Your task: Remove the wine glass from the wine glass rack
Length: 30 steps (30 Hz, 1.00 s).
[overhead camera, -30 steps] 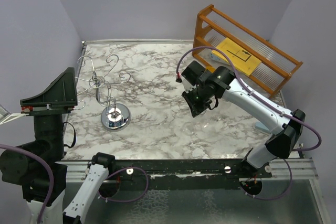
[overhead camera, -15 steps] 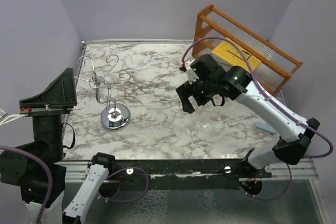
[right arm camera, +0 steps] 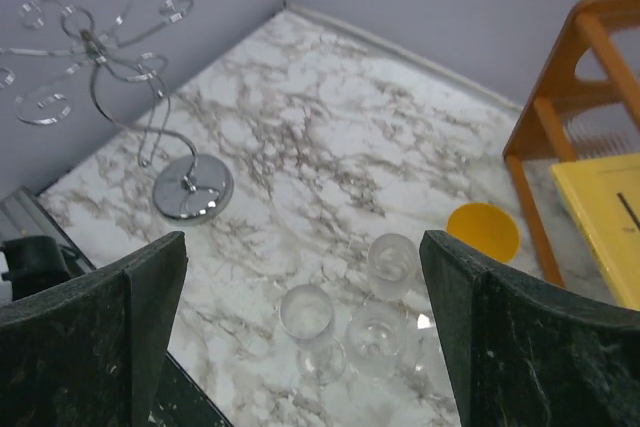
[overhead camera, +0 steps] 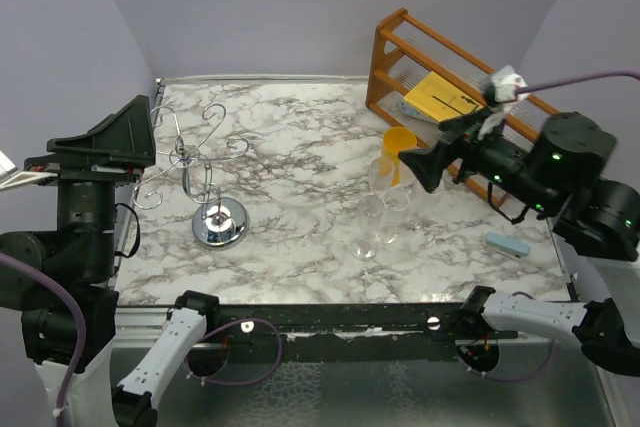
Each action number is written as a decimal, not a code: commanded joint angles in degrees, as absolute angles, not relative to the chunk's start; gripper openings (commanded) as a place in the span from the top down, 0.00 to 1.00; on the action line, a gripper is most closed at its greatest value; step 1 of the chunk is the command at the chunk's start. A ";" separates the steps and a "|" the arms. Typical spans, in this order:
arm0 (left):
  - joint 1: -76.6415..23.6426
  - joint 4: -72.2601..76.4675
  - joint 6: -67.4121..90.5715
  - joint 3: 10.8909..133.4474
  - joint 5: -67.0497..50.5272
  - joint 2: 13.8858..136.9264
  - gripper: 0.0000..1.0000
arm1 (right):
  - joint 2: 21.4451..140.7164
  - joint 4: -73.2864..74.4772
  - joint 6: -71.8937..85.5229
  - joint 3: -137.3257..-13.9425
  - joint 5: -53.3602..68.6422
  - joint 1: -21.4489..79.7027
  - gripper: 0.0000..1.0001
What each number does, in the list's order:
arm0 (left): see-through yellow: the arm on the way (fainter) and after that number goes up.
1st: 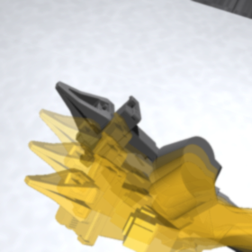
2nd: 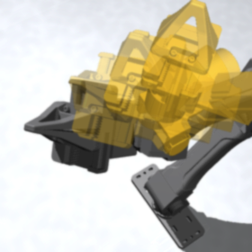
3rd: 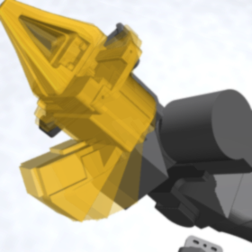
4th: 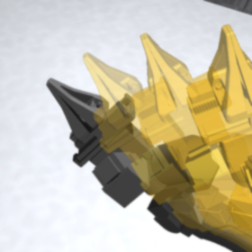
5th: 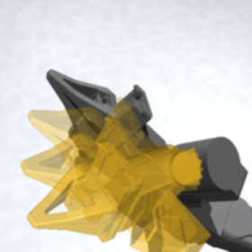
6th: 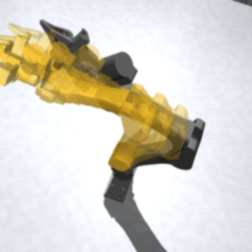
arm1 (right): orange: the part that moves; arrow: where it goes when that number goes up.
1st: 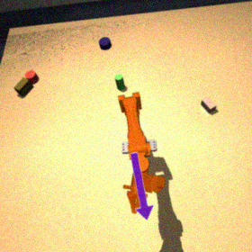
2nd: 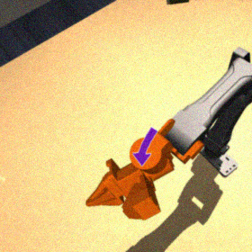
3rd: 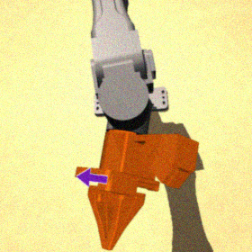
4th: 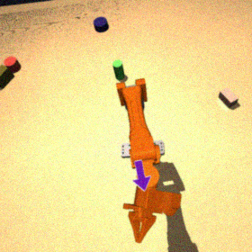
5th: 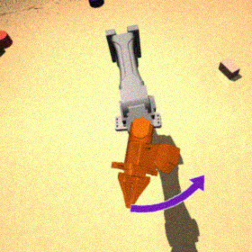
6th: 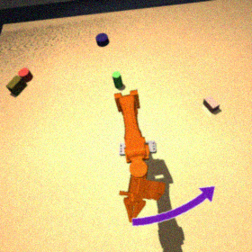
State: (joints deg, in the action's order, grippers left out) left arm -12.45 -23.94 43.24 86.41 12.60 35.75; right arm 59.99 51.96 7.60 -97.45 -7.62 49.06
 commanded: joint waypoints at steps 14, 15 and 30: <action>-12.27 -31.47 30.49 97.20 12.77 43.58 0.01 | 49.87 46.87 4.61 -105.51 -12.08 49.31 0.00; -12.26 -32.03 30.20 97.94 12.91 43.98 0.01 | 49.85 46.78 4.39 -105.61 -12.34 49.31 0.00; -12.28 -32.45 28.94 98.43 13.10 44.88 0.01 | 49.72 45.85 3.03 -107.04 -13.78 49.30 0.00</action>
